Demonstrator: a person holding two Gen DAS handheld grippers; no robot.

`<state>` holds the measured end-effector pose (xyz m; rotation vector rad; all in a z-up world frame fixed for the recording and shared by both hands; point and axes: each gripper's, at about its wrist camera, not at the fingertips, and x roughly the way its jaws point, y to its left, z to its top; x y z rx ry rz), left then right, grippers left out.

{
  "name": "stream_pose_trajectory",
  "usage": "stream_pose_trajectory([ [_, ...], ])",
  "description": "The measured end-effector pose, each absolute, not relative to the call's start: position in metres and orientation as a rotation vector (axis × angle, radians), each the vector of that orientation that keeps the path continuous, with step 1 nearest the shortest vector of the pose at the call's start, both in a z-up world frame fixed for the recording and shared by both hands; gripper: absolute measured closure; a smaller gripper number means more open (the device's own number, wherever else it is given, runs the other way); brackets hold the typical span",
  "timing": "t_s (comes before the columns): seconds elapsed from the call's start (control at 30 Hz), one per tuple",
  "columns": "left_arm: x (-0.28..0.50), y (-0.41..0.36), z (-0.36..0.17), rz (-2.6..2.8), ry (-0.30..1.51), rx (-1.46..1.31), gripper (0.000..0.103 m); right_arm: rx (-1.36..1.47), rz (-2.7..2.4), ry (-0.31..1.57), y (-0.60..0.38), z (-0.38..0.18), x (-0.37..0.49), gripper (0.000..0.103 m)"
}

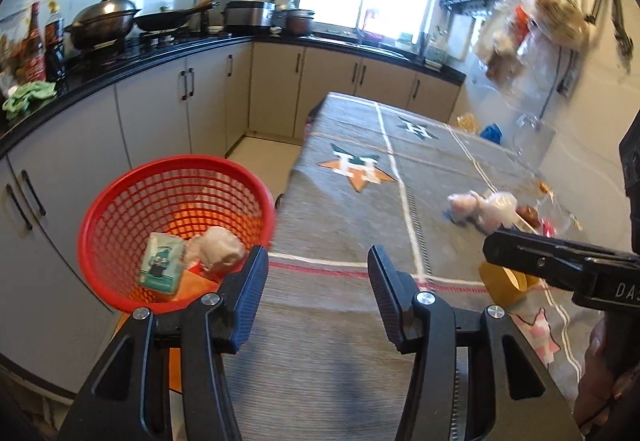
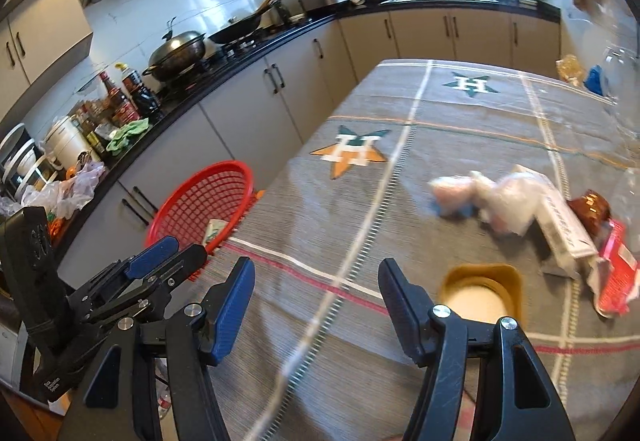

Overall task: Collect trash
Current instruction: 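Move both open tools back over the table, then grasp the yellow square container rim with the left tool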

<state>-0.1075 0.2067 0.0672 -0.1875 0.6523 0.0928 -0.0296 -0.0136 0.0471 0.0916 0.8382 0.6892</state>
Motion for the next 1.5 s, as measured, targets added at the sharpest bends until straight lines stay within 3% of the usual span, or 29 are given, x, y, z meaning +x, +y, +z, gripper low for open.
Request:
stream_pose_trajectory([
  [1.0,-0.099,0.083,0.069,-0.020,0.680,0.109,0.051,0.238,0.474,0.789,-0.157,0.043,-0.040,0.034],
  [1.27,-0.092,0.074,0.067,-0.053,0.708,0.117,0.051,0.276,0.451,0.780,-0.180,0.044,-0.039,0.034],
  [1.5,-0.060,0.085,0.060,-0.149,0.822,-0.039,0.051,0.335,0.416,0.765,-0.211,0.046,-0.037,0.034],
])
